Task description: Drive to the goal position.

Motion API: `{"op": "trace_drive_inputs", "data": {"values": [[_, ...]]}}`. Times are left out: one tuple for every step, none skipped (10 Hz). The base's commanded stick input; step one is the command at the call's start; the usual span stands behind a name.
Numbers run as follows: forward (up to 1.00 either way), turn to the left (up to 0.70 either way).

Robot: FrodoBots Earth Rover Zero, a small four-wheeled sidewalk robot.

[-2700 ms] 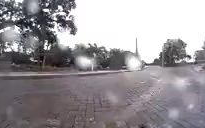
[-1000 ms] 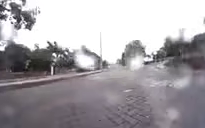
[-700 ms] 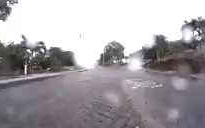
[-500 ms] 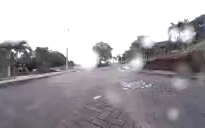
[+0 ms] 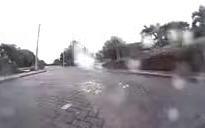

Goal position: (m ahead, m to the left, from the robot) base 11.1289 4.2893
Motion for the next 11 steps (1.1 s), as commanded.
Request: {"op": "trace_drive_inputs", "data": {"values": [[0.85,0.00],[0.85,0.00],[0.85,0.00],[0.85,0.00],[0.85,0.00],[0.85,0.02],[0.85,0.21],[0.85,0.27],[0.85,0.27],[0.85,0.27],[0.85,0.14]]}}
